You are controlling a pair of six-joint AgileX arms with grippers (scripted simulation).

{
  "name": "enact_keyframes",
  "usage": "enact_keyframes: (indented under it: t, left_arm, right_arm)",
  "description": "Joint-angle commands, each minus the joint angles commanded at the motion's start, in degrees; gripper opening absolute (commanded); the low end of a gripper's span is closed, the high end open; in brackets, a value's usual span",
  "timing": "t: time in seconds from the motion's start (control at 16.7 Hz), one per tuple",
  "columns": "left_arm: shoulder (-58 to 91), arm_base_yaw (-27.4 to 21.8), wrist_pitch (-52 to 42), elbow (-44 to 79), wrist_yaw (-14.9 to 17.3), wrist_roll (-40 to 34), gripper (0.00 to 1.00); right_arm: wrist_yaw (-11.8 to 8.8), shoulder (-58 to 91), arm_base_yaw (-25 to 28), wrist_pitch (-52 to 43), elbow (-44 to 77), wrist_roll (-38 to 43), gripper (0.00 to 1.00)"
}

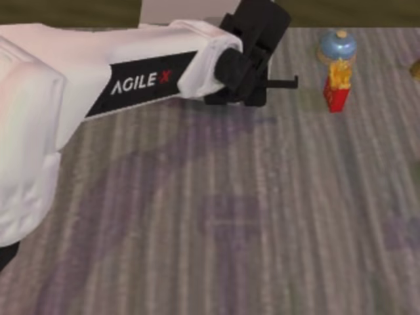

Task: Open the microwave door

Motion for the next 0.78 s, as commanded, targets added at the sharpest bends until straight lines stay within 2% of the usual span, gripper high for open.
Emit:
enact_keyframes:
  t: [0.78]
  left_arm:
    - [-0.15,-0.32,0.46,-0.92,0.51,0.46,0.0]
  right_arm:
    - [0.0,0.0,0.0,0.0,0.0,0.0,1.0]
